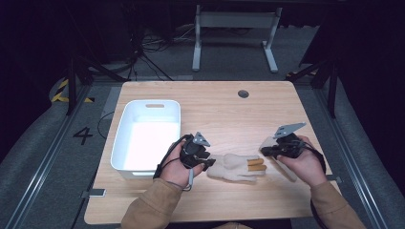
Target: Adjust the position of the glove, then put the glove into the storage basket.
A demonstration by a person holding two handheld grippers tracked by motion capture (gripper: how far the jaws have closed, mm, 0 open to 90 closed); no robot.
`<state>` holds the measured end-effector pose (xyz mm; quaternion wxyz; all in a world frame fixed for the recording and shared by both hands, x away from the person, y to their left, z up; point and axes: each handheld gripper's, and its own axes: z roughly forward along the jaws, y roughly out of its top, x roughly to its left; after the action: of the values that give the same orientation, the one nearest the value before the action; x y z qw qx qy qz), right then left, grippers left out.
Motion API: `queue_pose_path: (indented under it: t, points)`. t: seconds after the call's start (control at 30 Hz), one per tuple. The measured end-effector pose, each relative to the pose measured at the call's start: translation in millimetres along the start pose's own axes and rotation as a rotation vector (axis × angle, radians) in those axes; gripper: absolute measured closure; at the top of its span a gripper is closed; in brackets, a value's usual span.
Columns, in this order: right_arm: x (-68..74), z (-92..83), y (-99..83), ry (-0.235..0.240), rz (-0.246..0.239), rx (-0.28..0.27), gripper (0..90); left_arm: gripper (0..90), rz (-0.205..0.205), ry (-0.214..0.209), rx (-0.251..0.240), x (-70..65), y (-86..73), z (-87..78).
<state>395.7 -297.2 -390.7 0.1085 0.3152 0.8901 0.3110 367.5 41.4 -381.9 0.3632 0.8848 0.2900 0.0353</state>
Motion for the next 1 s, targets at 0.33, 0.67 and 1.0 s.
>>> queue_pose_path:
  t: [0.33,0.67,1.0]
  points:
    - [-30.9,-29.5,-23.6,-0.098,0.148,-0.050,79.4,60.6,-0.013,-0.004,-0.005,4.2,2.4,-5.4]
    - [-43.2,-36.2,-37.4,-0.150,0.232,-0.012,63.9,58.7,-0.014,-0.009,0.000,6.1,4.0,-6.4]
    - [-59.1,-33.3,-53.1,-0.180,0.305,0.088,52.3,56.5,-0.025,-0.009,0.020,8.4,2.7,-6.3]
